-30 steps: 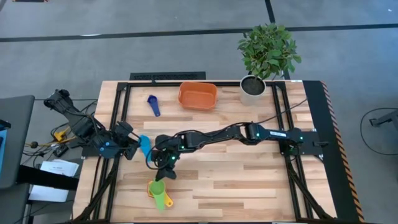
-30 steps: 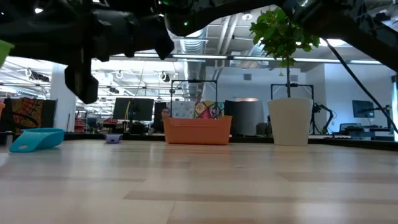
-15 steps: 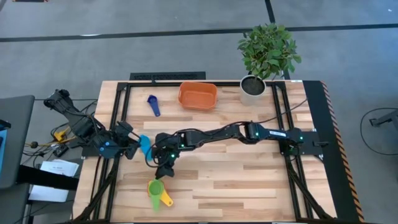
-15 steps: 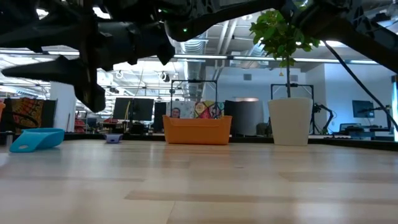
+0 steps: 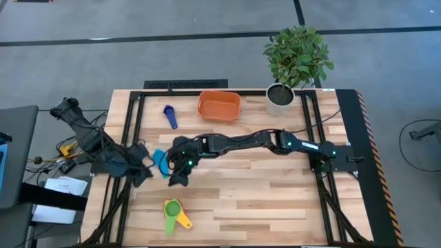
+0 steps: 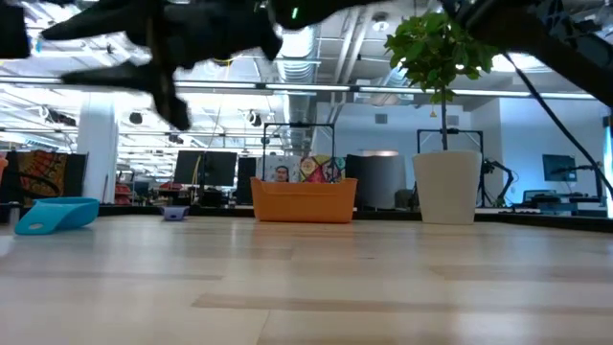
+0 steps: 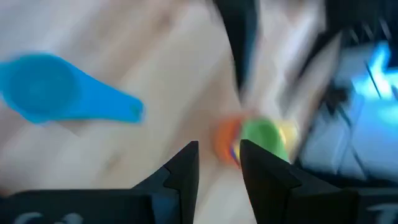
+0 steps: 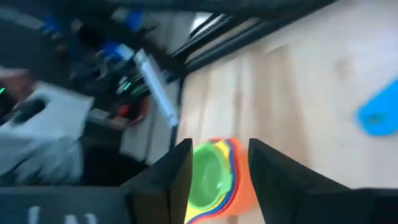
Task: Nest measuring cups in basket
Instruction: Stack the green measuring cup on top of the yellow measuring cup
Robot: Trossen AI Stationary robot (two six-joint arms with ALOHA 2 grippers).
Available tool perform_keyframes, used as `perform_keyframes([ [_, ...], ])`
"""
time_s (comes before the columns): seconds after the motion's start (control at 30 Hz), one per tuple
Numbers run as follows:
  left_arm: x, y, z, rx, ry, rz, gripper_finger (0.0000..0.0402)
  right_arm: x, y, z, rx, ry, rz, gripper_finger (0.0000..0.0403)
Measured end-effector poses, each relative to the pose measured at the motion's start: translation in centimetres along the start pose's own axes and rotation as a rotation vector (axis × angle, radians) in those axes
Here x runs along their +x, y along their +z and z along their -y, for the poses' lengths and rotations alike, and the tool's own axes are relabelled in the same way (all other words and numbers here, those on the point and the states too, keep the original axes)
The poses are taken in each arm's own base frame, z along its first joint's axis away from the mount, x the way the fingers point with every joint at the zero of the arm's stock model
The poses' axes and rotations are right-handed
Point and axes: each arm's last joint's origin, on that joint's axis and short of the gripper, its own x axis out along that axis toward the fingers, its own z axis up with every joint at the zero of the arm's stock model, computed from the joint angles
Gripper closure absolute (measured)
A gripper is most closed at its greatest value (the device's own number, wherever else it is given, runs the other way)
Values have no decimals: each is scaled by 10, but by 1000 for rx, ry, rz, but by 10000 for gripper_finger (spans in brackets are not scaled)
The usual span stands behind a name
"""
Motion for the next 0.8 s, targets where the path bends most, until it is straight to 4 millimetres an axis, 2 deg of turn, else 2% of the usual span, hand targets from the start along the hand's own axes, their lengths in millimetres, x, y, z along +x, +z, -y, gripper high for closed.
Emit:
perform_keyframes([
  [0.17, 7, -21, 17, 121, -84, -188, 297, -35, 5, -30, 56, -315, 46, 262],
  [0.23, 14, -33, 23, 188, -80, -229, 297, -49, 1, -43, 76, -459, 35, 278],
  [0.33, 28, -52, 32, 294, -46, -287, 297, -56, -11, -57, 117, -634, 34, 301],
  [0.4, 37, -63, 34, 345, -10, -316, 297, -52, -26, -65, 170, -730, 9, 314],
  [0.53, 49, -82, 37, 429, 37, -354, 297, -30, -55, -78, 283, -787, -14, 336],
  [0.67, 61, -94, 47, 498, -19, -348, 297, -9, -81, -94, 365, -787, 48, 350],
  [0.8, 74, -102, 57, 503, -76, -319, 297, 4, -108, -104, 409, -828, 24, 364],
])
